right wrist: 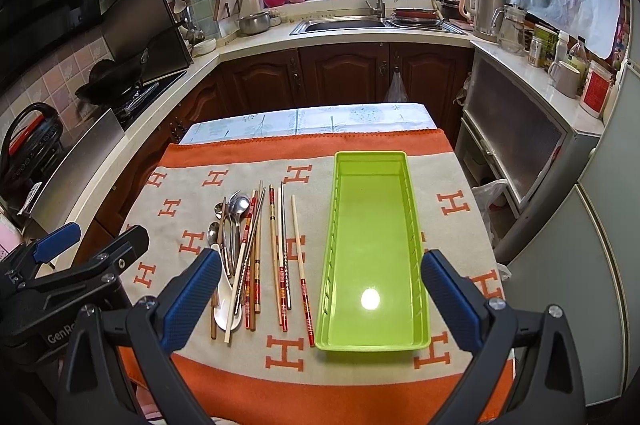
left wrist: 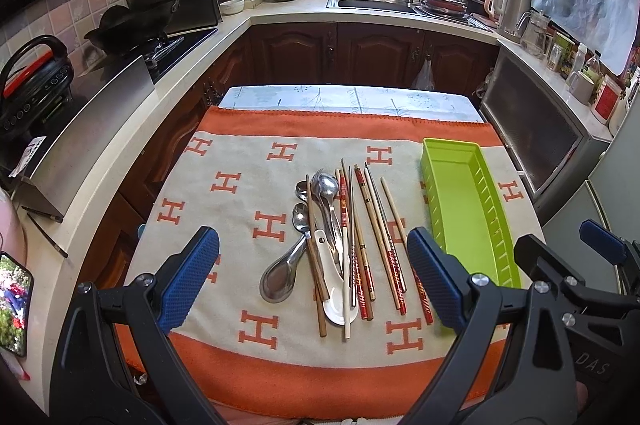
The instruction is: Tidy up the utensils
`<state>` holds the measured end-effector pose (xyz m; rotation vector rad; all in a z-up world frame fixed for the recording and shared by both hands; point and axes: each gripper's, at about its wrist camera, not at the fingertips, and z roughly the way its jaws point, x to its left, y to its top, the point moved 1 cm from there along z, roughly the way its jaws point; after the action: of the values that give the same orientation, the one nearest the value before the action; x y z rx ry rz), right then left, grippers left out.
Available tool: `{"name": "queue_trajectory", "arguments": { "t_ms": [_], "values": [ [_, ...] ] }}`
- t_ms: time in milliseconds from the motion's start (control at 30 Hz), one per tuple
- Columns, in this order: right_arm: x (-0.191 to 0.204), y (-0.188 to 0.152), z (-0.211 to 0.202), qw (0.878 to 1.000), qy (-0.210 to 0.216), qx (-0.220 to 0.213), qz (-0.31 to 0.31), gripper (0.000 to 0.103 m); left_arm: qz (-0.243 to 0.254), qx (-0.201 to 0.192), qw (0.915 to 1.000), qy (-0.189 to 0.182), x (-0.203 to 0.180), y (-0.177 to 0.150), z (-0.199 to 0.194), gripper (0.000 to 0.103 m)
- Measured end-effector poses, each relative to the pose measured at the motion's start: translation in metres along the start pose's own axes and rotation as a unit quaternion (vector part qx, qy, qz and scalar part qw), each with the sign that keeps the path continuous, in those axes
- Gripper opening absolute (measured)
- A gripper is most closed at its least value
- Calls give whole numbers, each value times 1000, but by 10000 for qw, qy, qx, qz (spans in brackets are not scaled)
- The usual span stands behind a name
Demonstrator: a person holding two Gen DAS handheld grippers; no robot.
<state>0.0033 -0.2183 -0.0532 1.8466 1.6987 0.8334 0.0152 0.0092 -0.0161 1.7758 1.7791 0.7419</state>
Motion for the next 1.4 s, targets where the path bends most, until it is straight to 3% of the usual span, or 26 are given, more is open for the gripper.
{"name": "queue_trajectory", "arguments": {
  "t_ms": [867,1033,1233,1400],
  "values": [
    [7,1,2,10000,54,24,-13,100,88,132,9999,52,0,1,8,94],
    [10,3,8,9999,114,57,-61,99,106,182,9997,-91,0,6,17,94],
    [10,22,28,9972,576,475,40,83,558,162,9976,-383,-1,23,35,90],
    [11,47,60,9909,927,961,172,66,276,701,9948,-682,21,52,73,90]
  ]
}}
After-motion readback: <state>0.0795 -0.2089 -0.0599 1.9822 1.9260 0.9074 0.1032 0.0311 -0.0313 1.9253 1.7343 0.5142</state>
